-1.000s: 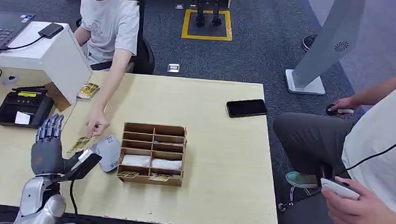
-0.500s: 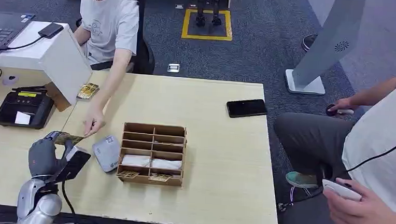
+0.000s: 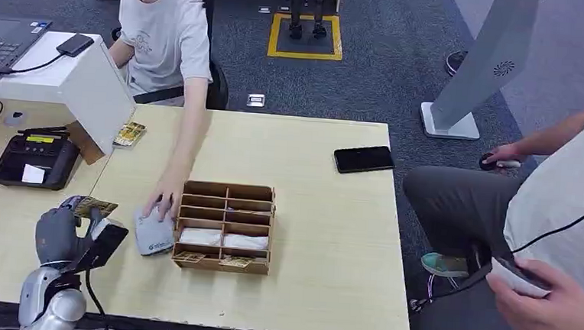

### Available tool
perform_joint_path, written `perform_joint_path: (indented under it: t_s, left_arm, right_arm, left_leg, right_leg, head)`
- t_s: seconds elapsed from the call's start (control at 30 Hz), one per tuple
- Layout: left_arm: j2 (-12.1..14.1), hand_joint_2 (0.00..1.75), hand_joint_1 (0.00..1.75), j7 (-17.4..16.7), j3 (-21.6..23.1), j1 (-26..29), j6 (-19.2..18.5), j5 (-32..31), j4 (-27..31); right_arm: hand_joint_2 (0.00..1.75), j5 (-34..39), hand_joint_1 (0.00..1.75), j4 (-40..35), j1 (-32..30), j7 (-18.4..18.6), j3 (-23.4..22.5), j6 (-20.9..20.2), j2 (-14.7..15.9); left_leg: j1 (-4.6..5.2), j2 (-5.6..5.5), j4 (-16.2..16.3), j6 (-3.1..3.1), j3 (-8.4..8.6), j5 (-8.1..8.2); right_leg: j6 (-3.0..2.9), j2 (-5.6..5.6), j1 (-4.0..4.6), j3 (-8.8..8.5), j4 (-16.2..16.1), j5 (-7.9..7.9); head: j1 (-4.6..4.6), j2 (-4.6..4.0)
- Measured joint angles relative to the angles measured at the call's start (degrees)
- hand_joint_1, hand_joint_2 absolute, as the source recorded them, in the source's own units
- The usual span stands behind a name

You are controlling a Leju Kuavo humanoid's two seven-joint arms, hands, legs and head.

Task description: Pass the card to the sensor for recognition and then transmit it.

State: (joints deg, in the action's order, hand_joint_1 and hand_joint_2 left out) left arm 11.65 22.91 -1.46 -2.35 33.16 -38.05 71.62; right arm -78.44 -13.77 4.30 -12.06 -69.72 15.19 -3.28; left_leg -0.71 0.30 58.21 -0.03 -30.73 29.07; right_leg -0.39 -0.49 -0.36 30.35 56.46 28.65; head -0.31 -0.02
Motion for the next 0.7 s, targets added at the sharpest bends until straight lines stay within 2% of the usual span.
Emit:
perform_joint_path:
  t_s: [0.53, 0.7]
  left_arm:
    - [0.0, 1.75, 1.75, 0.5, -0.1, 0.1, 0.2, -0.3, 0.2]
    - [-0.6, 1.75, 1.75, 2.2, -0.6, 0.2, -0.9, 3.8, 1.5]
  right_arm:
    - [1.75, 0.0, 0.00, 0.0, 0.0, 0.0, 0.0, 0.0, 0.0]
    - [1.75, 0.0, 0.00, 0.0, 0.0, -0.1, 0.0, 0.1, 0.0]
  left_leg:
    - [0.00, 0.00, 0.0, 0.00, 0.00, 0.00]
    - [0.00, 0.00, 0.0, 0.00, 0.00, 0.00]
  right_leg:
    - [0.00, 0.00, 0.00, 0.00, 0.0, 0.00]
    - [0.00, 0.00, 0.00, 0.00, 0.0, 0.00]
  head:
    - [0.00, 0.00]
    - [0.00, 0.00]
